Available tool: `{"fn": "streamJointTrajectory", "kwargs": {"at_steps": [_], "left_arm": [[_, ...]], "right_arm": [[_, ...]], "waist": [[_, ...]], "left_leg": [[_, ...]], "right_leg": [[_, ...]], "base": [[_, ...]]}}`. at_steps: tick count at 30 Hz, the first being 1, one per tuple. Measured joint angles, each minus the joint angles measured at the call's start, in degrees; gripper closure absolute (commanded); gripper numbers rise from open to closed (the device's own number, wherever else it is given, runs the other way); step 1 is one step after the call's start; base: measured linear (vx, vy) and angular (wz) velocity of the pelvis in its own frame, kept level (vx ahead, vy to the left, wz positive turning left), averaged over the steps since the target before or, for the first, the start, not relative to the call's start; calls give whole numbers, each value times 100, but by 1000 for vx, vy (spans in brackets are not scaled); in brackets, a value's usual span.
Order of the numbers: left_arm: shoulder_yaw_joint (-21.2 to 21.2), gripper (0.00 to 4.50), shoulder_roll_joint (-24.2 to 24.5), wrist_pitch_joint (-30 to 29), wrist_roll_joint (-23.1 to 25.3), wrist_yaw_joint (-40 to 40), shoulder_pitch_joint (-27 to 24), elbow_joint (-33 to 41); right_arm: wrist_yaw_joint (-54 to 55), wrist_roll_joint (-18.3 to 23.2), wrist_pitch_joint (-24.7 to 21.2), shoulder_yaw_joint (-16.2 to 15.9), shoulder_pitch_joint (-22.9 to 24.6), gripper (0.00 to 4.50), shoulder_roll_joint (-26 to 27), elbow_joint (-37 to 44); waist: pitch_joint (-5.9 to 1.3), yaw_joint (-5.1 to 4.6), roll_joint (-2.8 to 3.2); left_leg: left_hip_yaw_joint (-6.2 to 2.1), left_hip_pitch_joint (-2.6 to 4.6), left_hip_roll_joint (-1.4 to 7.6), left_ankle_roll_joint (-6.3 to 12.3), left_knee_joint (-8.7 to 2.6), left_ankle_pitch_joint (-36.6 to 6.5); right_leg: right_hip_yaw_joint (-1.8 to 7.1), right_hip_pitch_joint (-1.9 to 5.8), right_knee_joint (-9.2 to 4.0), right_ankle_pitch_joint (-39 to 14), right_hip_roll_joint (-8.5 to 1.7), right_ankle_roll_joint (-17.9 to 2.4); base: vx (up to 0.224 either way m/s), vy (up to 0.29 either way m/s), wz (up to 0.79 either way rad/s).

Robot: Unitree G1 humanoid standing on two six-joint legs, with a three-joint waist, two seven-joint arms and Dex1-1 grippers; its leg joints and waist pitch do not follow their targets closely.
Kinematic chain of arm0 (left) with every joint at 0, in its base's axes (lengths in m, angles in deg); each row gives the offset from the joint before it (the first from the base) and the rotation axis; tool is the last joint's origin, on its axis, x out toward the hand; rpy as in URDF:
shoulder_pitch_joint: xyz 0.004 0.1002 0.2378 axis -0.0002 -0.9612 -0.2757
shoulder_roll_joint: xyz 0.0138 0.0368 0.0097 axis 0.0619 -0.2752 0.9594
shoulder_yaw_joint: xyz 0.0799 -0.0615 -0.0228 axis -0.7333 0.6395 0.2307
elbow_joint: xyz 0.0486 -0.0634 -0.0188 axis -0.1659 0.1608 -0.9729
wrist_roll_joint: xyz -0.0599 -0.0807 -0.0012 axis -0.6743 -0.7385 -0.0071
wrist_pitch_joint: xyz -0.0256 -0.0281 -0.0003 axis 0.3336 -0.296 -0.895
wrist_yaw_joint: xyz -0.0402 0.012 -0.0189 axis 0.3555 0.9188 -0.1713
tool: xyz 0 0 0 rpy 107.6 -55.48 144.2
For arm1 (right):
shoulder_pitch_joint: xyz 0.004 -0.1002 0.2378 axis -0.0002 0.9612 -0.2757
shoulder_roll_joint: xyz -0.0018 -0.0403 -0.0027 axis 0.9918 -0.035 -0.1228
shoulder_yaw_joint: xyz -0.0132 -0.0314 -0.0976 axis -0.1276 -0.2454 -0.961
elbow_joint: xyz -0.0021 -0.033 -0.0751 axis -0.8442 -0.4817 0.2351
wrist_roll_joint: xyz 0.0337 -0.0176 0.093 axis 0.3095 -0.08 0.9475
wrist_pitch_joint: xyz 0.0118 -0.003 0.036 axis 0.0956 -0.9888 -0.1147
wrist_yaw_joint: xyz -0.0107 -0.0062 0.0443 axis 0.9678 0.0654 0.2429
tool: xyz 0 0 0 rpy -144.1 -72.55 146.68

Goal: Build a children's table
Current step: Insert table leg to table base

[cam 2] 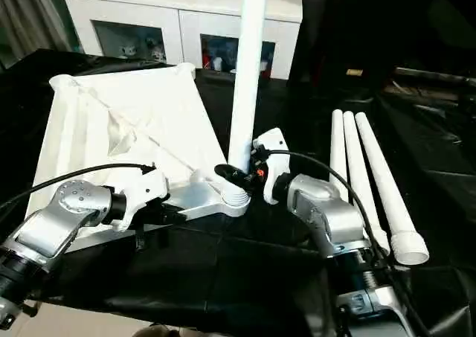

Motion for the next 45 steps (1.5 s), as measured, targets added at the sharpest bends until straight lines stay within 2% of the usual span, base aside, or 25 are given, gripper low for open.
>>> {"fn": "streamJointTrajectory", "kwargs": {"at_steps": [2, 8, 15, 20, 25, 31, 37, 42, 45], "left_arm": [[16, 450, -21, 11, 6, 25, -20, 1], [50, 450, -64, 9, 22, 28, -19, -35], [50, 450, -83, 14, 25, -56, -19, -60], [50, 450, -52, 103, 30, -176, 25, -186], [38, 450, 14, 146, 77, -304, 51, -231], [-20, 450, 118, 233, 113, -505, 73, -231], [-29, 450, 122, 269, 136, -626, 98, -288], [-64, 450, 151, 453, 113, -934, 96, -384], [-76, 450, 218, 498, 64, -1142, 95, -395]], "right_arm": [[64, 58, 138, 144, 202, 263, 96, 47], [267, 205, 595, 373, 659, 263, 379, 176], [303, 106, 863, 285, 1094, 263, 371, 571], [164, -202, 859, -33, 984, 263, 126, 667], [-189, -431, 650, -321, 507, 263, -81, 330], [-712, -492, 462, -499, 310, 263, -328, 232], [-1011, -376, 504, -398, 380, 263, -367, 115], [-1341, -157, 781, -314, 664, 263, -382, 78], [-1626, -81, 945, -318, 779, 263, -442, 77]], "waist": [[-13, 8, -29], [-15, 0, -29], [-19, 1, -23], [-34, -20, -36], [-78, -55, -107], [-112, -37, -160], [-126, -13, -182], [-119, -9, -171], [-119, -9, -171]], "left_leg": [[0, 2, 1, 0, -2, 0], [10, 6, 0, 1, -4, -1], [10, 16, 0, 0, -17, -1], [10, 27, 0, 0, -23, -1], [9, 31, 2, -1, -33, -1], [9, 31, 2, -1, -36, -2], [9, 46, 2, 0, -40, -3], [9, 112, -1, 8, -70, -12], [9, 114, -3, 9, -79, -12]], "right_leg": [[-1, 3, 0, -4, 0, 7], [3, 7, -4, -19, -5, 32], [2, 15, -10, -25, -5, 42], [2, 20, -16, -26, -5, 43], [-1, 16, -18, -26, -3, 43], [-1, 22, -31, -25, -3, 41], [-5, 47, -57, -24, -3, 40], [-7, 97, -119, -32, -3, 53], [-6, 101, -131, -32, -3, 53]], "base": [[0, 0, 0], [0, 0, 0], [0, 0, 0], [0, 0, 0], [0, 0, 0], [0, 0, 0], [0, 0, 0], [0, 0, 0], [0, 0, 0]]}}
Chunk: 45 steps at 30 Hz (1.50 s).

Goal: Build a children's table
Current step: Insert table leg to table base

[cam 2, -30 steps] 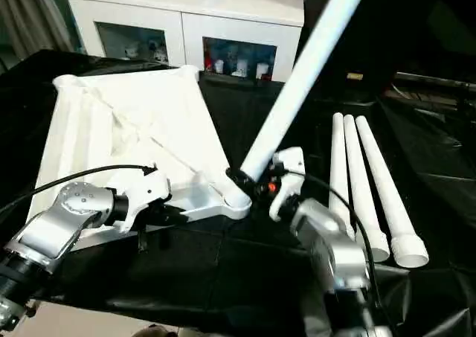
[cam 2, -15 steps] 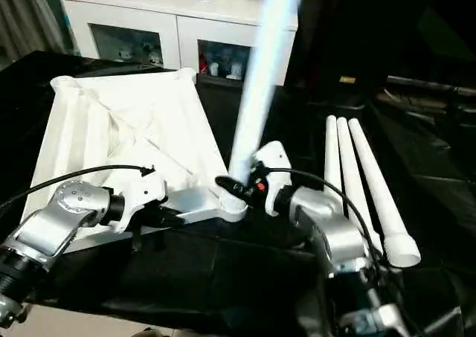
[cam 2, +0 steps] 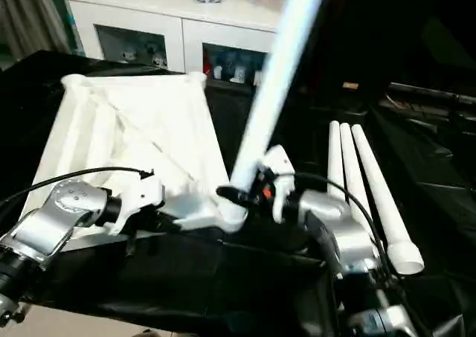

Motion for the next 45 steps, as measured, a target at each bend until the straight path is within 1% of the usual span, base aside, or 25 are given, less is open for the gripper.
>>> {"fn": "streamJointTrajectory", "kwargs": {"at_steps": [2, 6, 10, 12, 14, 17, 18, 24, 34, 36, 39, 40, 41, 42, 43, 44, 45], "left_arm": [[-21, 450, 47, 53, -12, -152, 1, 0], [-185, 450, 168, 196, 24, -384, 80, -24], [-259, 450, 174, 282, 94, -478, 178, -126], [-291, 450, 155, 370, 176, -553, 265, -265], [-294, 450, 139, 412, 196, -576, 290, -324], [-327, 450, 133, 418, 199, -589, 297, -355], [-331, 450, 135, 421, 199, -600, 297, -366], [-330, 450, 166, 475, 198, -659, 298, -392], [-314, 450, 175, 565, 201, -707, 309, -508], [-274, 450, 179, 561, 230, -702, 311, -549], [-246, 450, 177, 503, 281, -621, 338, -612], [-165, 450, 96, 431, 346, -401, 378, -754], [-149, 450, 36, 372, 423, -238, 437, -833], [-154, 450, -2, 336, 451, -160, 477, -880], [-138, 450, -89, 241, 450, -41, 479, -910], [-109, 450, -134, 183, 450, 36, 481, -921], [-26, 450, -275, -13, 447, 265, 498, -979]], "right_arm": [[-235, 23, 85, -59, 12, 264, -81, 0], [-637, -5, 271, -308, -27, 264, -277, 4], [-828, -189, 454, -484, -112, 264, -373, 3], [-925, -384, 584, -609, -183, 264, -410, -30], [-1002, -409, 655, -619, -213, 264, -420, -118], [-1067, -420, 751, -644, -230, 264, -423, -219], [-1093, -424, 786, -659, -236, 264, -425, -243], [-1194, -424, 912, -711, -243, 264, -430, -276], [-1196, -424, 1202, -700, -264, 264, -317, -520], [-1084, -424, 1311, -680, -284, 264, -193, -668], [-780, -426, 1435, -660, -337, 264, 9, -890], [-343, -458, 1465, -580, -449, 264, 226, -1161], [-10, -538, 1475, -513, -516, 264, 360, -1321], [203, -571, 1475, -497, -558, 264, 403, -1389], [438, -600, 1476, -455, -597, 264, 457, -1472], [560, -615, 1476, -421, -629, 264, 504, -1529], [966, -660, 1475, -325, -713, 264, 657, -1703]], "waist": [[0, -4, 3], [-15, 9, -2], [-27, 4, -3], [-47, 13, -32], [-52, 8, -40], [-52, -2, -40], [-54, -1, -44], [-61, 4, -54], [-68, -6, -63], [-71, -28, -69], [-70, -96, -67], [-66, -160, -64], [-60, -201, -56], [-48, -239, -37], [-23, -289, 14], [-5, -313, 43], [26, -343, 93]], "left_leg": [[1, 2, -1, 0, -7, 0], [1, 12, -2, 0, -33, 0], [2, 16, -2, -1, -39, 0], [2, 22, -2, -1, -53, 0], [2, 30, -2, -1, -56, 0], [2, 75, -5, 3, -60, -5], [2, 82, -6, -4, -60, -22], [2, 100, -6, -13, -90, -30], [2, 114, -6, -24, -97, -37], [-1, 125, -5, -38, -100, -46], [-28, 144, -5, -39, -100, -47], [-39, 163, -7, -42, -100, -48], [-59, 169, -9, -43, -100, -49], [-95, 171, -8, -44, -100, -49], [-173, 171, -5, -67, -109, -66], [-219, 171, -5, -69, -116, -67], [-264, 137, 8, -72, -171, -69]], "right_leg": [[0, 0, -3, 7, 0, -13], [-4, 5, -5, 1, 0, -25], [-5, 10, -11, -2, 1, -26], [-9, 25, -32, -2, 2, -26], [-8, 44, -47, -2, 2, -26], [-6, 94, -67, -5, 2, -23], [-5, 99, -68, -18, 2, -5], [-7, 103, -66, -43, 2, -2], [-6, 106, -65, -57, 3, 6], [-8, 104, -64, -57, 3, 6], [-22, 101, -67, -59, 3, 9], [-27, 103, -67, -61, 3, 10], [-46, 102, -79, -63, 1, 11], [-90, 111, -116, -66, -5, 12], [-180, 146, -214, -75, -11, 10], [-230, 172, -261, -76, -10, 8], [-349, 230, -295, -169, -17, -87]], "base": [[0, 0, 0], [0, 0, 0], [0, 0, 0], [0, 0, 0], [0, 0, 0], [0, 0, 0], [0, 0, 0], [0, 0, 0], [0, 0, 0], [0, 0, 0], [0, 0, 0], [0, 0, 0], [-75, 12, -17], [-82, 32, -22], [-82, 32, -22], [-75, 48, -22], [-140, 40, -18]]}}
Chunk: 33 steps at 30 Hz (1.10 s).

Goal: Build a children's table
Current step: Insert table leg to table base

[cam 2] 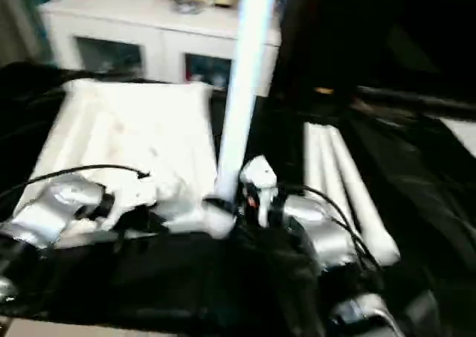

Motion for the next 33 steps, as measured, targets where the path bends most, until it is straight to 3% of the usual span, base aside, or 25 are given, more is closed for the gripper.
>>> {"fn": "streamJointTrajectory", "kwargs": {"at_steps": [1, 2, 3, 4, 5, 6, 7, 9, 10, 12, 15, 17, 21, 28, 33], "left_arm": [[24, 450, -60, -117, 0, 113, 40, -37], [40, 450, -124, -192, 12, 232, 75, -62], [137, 450, -250, -310, 2, 426, 74, -68], [212, 450, -290, -394, 2, 552, 75, -73], [237, 450, -390, -548, -17, 670, 67, -71], [299, 450, -553, -869, -32, 872, 84, -21], [349, 450, -651, -1047, -24, 1045, 110, 1], [481, 450, -932, -1641, 30, 1533, 90, 216], [509, 450, -1027, -1870, 86, 1721, 72, 337], [535, 450, -1160, -2293, 192, 2007, -21, 647], [545, 450, -1274, -2767, 289, 2293, -157, 1101], [562, 450, -1313, -3033, 305, 2415, -207, 1361], [706, 450, -1411, -3575, 315, 2679, -343, 1826], [772, 450, -1486, -3758, 311, 2901, -433, 2084], [796, 450, -1392, -3730, 293, 2901, -433, 2185]], "right_arm": [[215, -20, 0, 50, -40, 264, 78, -69], [340, -20, 1, 119, -47, 264, 84, -75], [557, -37, 12, 168, -144, 264, 155, -151], [759, -111, 12, 183, -252, 264, 230, -267], [1019, -168, 12, 194, -350, 264, 343, -416], [1477, -198, 34, 294, -500, 264, 522, -648], [1767, -236, 39, 342, -604, 264, 582, -773], [2450, -245, 43, 465, -974, 264, 849, -1318], [2721, -258, 43, 493, -1124, 264, 939, -1526], [3147, -275, 47, 572, -1339, 264, 1122, -1856], [3549, -352, 49, 621, -1582, 264, 1298, -2136], [3668, -378, 55, 651, -1680, 264, 1353, -2199], [3803, -396, 120, 718, -1846, 264, 1477, -2396], [3917, -456, 323, 794, -2135, 264, 1579, -2769], [3864, -562, 564, 825, -2215, 264, 1620, -2885]], "waist": [[4, 21, -2], [-8, 68, -45], [-48, 147, -212], [-56, 172, -207], [-60, 236, -144], [-87, 227, 25], [-87, 160, 77], [-87, 38, 4], [-81, 28, -22], [-56, 6, -18], [-49, -41, -12], [-53, -52, -18], [-62, -114, -98], [-90, -141, -134], [-84, -126, -112]], "left_leg": [[21, -29, -4, -1, -42, 1], [141, -49, -3, -1, -66, 1], [334, -24, -39, -29, -63, -12], [210, -45, -39, -94, 158, -151], [6, -43, -24, -86, 367, -244], [-195, 8, 3, -199, 383, -215], [-179, -6, 23, -254, 307, -155], [-94, -15, 20, -255, 190, -151], [-87, 12, 22, -254, 183, -151], [-90, 63, 22, -254, 169, -153], [-139, 57, 20, -254, 84, -155], [-160, 17, 21, -254, 22, -154], [-85, -2, 22, -242, 55, -146], [-61, -18, 26, -243, 50, -145], [-17, -30, 95, -256, 43, -136]], "right_leg": [[4, -1, 238, -164, -17, -130], [52, 26, 477, -237, -52, -219], [228, -9, 540, -316, -180, 46], [208, -60, 563, -307, -200, 60], [149, -82, 570, -300, -198, 67], [-15, -74, 547, -293, -194, 66], [-28, -88, 501, -242, -168, 22], [48, -136, 425, -113, -147, -51], [50, -147, 425, -113, -147, -50], [41, -135, 397, -119, -148, -40], [-37, -114, 255, -125, -150, -29], [-80, -113, 157, -121, -150, -34], [-9, -151, 151, 115, -154, -32], [31, -218, 183, 207, -146, -16], [44, -245, 174, 189, -88, -29]], "base": [[-140, 40, -18], [-128, -28, 9], [19, -106, 7], [19, -106, 7], [71, -43, -46], [5, 41, -40], [5, 41, -40], [-60, -12, 7], [-61, -32, 12], [-28, -11, 2], [-5, 20, -16], [6, 16, -11], [0, 0, 0], [15, -5, -1], [10, -4, -1]]}}
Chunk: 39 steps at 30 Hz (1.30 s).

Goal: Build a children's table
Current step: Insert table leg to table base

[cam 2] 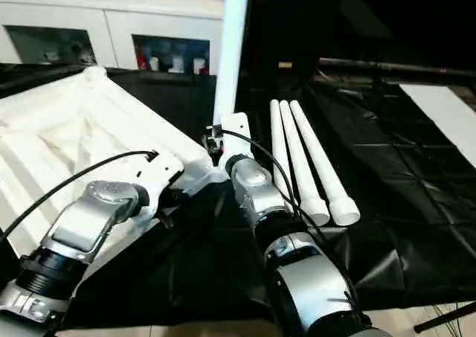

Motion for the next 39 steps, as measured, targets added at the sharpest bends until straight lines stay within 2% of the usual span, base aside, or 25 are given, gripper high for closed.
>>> {"fn": "streamJointTrajectory", "kwargs": {"at_steps": [1, 2, 4, 6, 8, 11, 12, 13, 15, 18, 21, 25, 35, 39], "left_arm": [[7, 450, 19, 25, -9, -1, 0, 1], [2, 450, 45, 69, -21, -5, -1, 0], [-12, 450, 73, 121, -36, -10, -2, 0], [-35, 450, 115, 259, -74, -85, -22, 14], [-37, 450, 173, 373, -88, -152, -22, 16], [-54, 450, 264, 576, -117, -295, -22, 18], [-53, 450, 295, 665, -122, -350, -22, 23], [-51, 450, 341, 735, -125, -393, -21, 23], [-53, 450, 399, 831, -130, -449, -21, 21], [-64, 450, 538, 1024, -213, -640, -21, 11], [-72, 450, 667, 1234, -264, -825, -20, -81], [-93, 450, 781, 1352, -303, -1052, -20, -130], [-150, 450, 948, 1638, -348, -1337, -28, -264], [-208, 450, 1121, 1936, -396, -1647, -37, -342]], "right_arm": [[-43, 4, 12, 27, -12, 264, 1, -19], [-153, 20, 39, 103, -33, 229, -7, -59], [-274, 76, 96, 163, -65, 194, -20, -89], [-470, 125, 144, 209, 2, 185, -33, -255], [-594, 129, 181, 213, -12, 160, -52, -260], [-809, 119, 182, 209, -18, 140, -131, -268], [-924, 118, 184, 209, 8, 128, -159, -280], [-1002, 119, 183, 209, 18, 109, -172, -275], [-1296, 120, 114, 205, 60, 103, -245, -250], [-1842, 122, 46, 110, 261, 73, -440, 103], [-2410, 121, -79, -72, 464, 53, -671, 495], [-3082, 122, -268, -296, 800, 53, -1073, 1174], [-3867, 222, -578, -372, 1407, 53, -1538, 2487], [-4326, 283, -773, -605, 1693, 53, -1860, 3167]], "waist": [[0, 1, 0], [3, 2, 3], [10, 7, 14], [29, 47, 19], [57, 67, 59], [64, 142, 67], [71, 163, 74], [77, 164, 81], [85, 172, 80], [90, 198, 81], [97, 219, 85], [113, 271, 97], [119, 316, 95], [119, 345, 94]], "left_leg": [[11, 0, 9, 0, -1, 0], [33, 2, 26, 0, -2, 0], [52, 4, 37, -1, -2, 1], [61, 0, 38, -1, 0, 1], [79, -1, 38, -1, -1, 1], [93, -12, 45, 12, -11, 9], [101, -35, 45, 36, -8, 24], [106, -47, 45, 43, -3, 28], [113, -65, 45, 49, 6, 26], [113, -120, 46, 67, 21, 37], [113, -130, 50, 83, 42, 41], [122, -133, 61, 88, 71, 45], [179, -124, 103, 82, 128, 49], [181, -124, 104, 83, 132, 49]], "right_leg": [[0, -3, 0, -1, 4, -2], [1, -7, 1, -2, 10, -4], [4, -10, 2, -2, 12, -4], [8, -13, 0, -3, 9, -5], [22, -22, 1, -1, 7, -8], [25, -66, 9, -4, 11, -12], [25, -97, 18, -4, 11, -13], [26, -111, 33, -3, 9, -13], [27, -130, 55, -9, 9, -23], [27, -188, 76, -8, 8, -23], [26, -200, 95, -6, 7, -26], [29, -196, 103, -2, 7, -30], [39, -197, 162, -2, 8, -30], [40, -195, 163, -2, 7, -30]], "base": [[0, 0, 0], [0, 0, 0], [0, 0, 0], [0, 0, 0], [0, 0, 0], [0, 0, 0], [0, 0, 0], [0, 0, 0], [0, 0, 0], [0, 0, 0], [0, 0, 0], [0, 0, 0], [0, 0, 0], [0, 0, 0]]}}
